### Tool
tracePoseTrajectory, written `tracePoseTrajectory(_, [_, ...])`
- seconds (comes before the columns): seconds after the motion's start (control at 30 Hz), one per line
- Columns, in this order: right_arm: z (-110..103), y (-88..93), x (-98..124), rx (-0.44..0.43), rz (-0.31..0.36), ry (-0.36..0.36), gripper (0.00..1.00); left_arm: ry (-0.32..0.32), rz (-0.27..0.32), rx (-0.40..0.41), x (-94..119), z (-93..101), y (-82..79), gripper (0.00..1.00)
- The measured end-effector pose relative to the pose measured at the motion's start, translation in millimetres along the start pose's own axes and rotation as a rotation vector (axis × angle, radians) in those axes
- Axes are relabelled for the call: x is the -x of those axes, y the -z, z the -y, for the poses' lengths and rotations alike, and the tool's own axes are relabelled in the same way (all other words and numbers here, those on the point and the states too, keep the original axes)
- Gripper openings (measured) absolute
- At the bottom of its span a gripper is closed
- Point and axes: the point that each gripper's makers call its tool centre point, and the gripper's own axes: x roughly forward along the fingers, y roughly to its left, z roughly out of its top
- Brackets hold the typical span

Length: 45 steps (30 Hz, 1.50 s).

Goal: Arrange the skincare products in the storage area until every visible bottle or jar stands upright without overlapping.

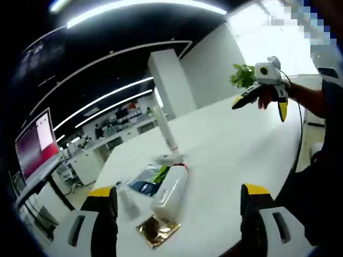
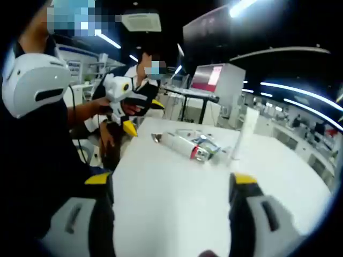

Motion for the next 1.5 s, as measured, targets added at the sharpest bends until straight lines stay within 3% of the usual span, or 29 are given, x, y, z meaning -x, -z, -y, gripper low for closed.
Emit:
tracePoseTrajectory(1.03, [-3.0, 4.8, 3.3, -0.003, -0.003, -0.002, 0.89, 0.014, -0.029, -0.018, -2.5, 5.8, 0.9, 0.93])
tracePoseTrajectory(1.5, [-4.3, 7.3, 3.9, -0.006, 0.004, -0.005, 0.88, 0.031, -0.043, -0.051, -14.0, 11.8, -5.4, 0.89])
